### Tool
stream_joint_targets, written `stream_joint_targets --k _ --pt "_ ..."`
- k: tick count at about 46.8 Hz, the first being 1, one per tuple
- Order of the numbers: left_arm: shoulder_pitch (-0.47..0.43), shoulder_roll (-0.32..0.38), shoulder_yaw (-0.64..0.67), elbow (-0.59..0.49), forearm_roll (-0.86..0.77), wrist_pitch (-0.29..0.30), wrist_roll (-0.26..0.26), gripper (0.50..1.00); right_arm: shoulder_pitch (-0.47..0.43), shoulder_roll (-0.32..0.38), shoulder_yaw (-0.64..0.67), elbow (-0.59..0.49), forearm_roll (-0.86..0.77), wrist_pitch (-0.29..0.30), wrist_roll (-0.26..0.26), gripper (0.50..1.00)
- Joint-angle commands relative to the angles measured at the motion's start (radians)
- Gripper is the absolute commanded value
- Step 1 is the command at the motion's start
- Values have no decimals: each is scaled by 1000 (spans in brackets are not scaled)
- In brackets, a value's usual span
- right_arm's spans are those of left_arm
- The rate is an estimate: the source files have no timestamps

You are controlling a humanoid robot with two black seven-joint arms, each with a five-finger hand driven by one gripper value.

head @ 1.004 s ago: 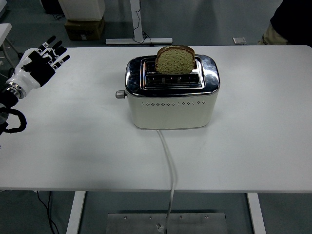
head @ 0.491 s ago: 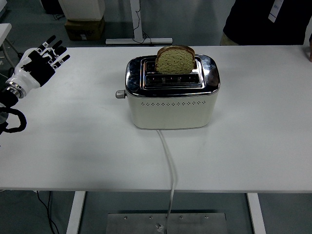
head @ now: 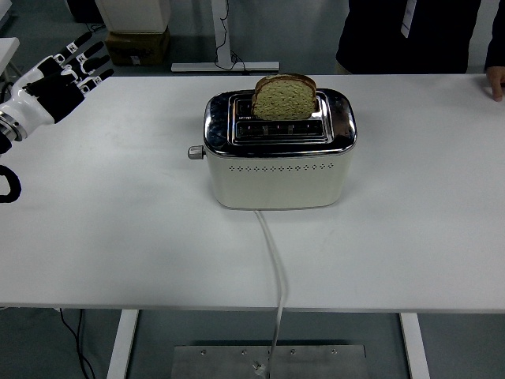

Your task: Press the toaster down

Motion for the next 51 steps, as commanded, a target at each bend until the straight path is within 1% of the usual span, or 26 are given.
stream_joint_targets --k 1,5,10,18,26,27,33,37,44,51 --pt "0 39 4 -44 47 0 0 1000 0 0 0 0 0 0 0 1000" --pt "-2 75 5 -84 103 -1 3 1000 1 0 0 0 0 0 0 1000" --pt "-5 116 5 -125 157 -4 32 1000 1 0 0 0 0 0 0 1000" --pt "-11 168 11 -183 194 -14 57 1000 1 0 0 0 0 0 0 1000" --pt "-17 208 20 -254 286 -18 84 1000 1 0 0 0 0 0 0 1000" --pt "-23 220 22 -280 332 -30 96 1000 1 0 0 0 0 0 0 998" --pt "-52 234 34 -303 422 -69 107 1000 1 0 0 0 0 0 0 998" --pt "-78 236 43 -306 485 -115 120 1000 1 0 0 0 0 0 0 1000" --pt "-124 237 60 -308 622 -207 124 1000 1 0 0 0 0 0 0 998" --pt "-169 239 68 -308 768 -213 124 1000 1 0 0 0 0 0 0 998"
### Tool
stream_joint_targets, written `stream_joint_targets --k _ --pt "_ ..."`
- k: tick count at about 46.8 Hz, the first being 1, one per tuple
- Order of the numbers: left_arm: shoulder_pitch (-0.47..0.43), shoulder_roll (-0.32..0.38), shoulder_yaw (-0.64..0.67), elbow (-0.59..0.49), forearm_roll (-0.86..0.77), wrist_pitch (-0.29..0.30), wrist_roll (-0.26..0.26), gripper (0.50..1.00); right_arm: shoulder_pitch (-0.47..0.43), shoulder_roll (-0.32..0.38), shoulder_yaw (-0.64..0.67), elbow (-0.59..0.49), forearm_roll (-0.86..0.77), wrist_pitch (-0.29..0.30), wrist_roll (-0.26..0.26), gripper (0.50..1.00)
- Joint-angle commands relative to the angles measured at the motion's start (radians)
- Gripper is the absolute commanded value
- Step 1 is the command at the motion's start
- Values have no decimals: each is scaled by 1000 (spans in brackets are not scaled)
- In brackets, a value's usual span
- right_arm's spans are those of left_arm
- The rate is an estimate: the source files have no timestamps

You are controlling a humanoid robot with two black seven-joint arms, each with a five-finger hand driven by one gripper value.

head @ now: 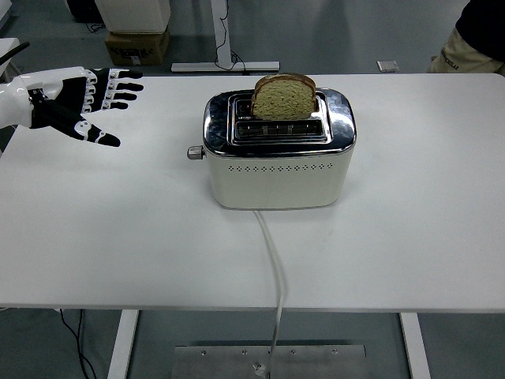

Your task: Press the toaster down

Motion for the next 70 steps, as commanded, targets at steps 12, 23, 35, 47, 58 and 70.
stream_joint_targets --k 12,23,35,47,58,70 --pt "-49 -1 0 0 208 0 0 1000 0 0 0 0 0 0 0 1000" --pt "-47 -39 7 0 266 0 0 1000 2 0 0 0 0 0 0 1000" --pt "-39 -56 106 -63 268 0 3 1000 2 0 0 0 0 0 0 1000" --pt "-38 -56 129 -70 269 0 6 1000 2 0 0 0 0 0 0 1000" --pt "-19 -73 138 -66 312 0 6 1000 2 0 0 0 0 0 0 998" --pt "-18 -110 140 -58 323 0 6 1000 2 0 0 0 0 0 0 1000"
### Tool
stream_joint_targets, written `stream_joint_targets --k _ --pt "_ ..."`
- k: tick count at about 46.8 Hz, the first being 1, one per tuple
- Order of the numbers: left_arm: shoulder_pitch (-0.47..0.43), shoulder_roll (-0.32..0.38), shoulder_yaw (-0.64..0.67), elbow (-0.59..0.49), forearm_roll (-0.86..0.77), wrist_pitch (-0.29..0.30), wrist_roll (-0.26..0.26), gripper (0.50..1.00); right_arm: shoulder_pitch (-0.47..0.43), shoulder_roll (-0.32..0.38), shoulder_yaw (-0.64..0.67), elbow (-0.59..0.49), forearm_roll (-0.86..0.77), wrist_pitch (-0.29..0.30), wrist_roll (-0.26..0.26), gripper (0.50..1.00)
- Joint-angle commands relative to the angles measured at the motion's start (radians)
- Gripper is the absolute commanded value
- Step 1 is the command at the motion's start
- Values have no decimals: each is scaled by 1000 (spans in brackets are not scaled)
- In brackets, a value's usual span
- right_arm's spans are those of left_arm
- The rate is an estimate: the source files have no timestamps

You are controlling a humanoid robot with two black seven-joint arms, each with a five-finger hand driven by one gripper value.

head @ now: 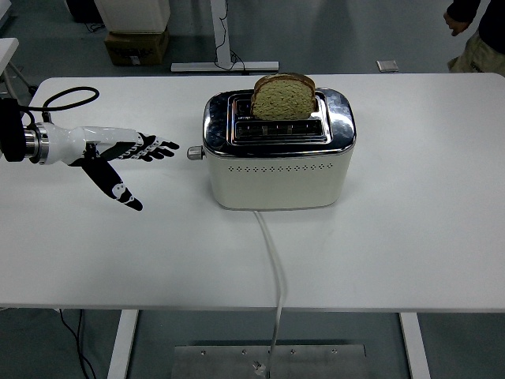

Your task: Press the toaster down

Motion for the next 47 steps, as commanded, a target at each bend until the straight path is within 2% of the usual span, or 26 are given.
stream_joint_targets --k 1,47 --pt "-4 -9 0 1 11 0 0 1000 0 0 0 0 0 0 0 1000" --pt "-1 -52 0 32 14 0 0 1000 0 0 0 0 0 0 0 1000"
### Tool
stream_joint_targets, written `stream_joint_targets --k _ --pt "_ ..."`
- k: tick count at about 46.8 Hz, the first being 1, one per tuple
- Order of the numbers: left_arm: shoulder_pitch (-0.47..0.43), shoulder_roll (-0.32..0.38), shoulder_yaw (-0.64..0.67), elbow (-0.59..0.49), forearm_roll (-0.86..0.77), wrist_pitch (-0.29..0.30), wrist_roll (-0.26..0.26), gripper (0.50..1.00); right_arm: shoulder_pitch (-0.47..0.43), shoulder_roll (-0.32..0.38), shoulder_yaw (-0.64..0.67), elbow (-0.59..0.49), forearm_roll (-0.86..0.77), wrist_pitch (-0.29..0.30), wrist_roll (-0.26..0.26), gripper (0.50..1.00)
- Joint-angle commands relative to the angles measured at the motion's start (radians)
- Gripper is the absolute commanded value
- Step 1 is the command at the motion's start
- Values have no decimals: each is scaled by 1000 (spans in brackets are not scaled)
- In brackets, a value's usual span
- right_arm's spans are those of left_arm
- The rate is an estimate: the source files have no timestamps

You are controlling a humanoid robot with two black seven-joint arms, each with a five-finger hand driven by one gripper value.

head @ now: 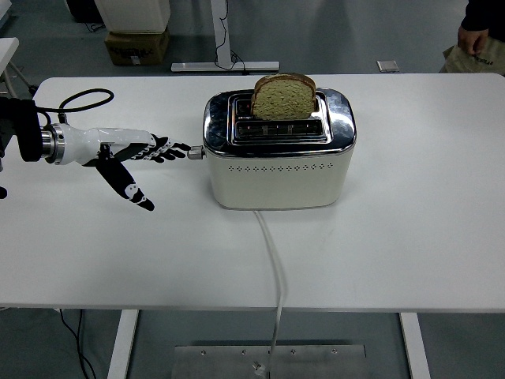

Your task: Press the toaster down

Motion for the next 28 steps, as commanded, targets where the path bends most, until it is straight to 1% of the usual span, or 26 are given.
stream_joint_targets --k 1,16,28 --pt "3 0 0 2 0 0 0 1000 0 0 0 0 0 0 0 1000" --pt "3 -2 0 11 -2 0 0 1000 0 0 2 0 0 0 0 1000" --pt "3 -18 -2 29 -2 0 0 1000 0 0 2 0 0 0 0 1000"
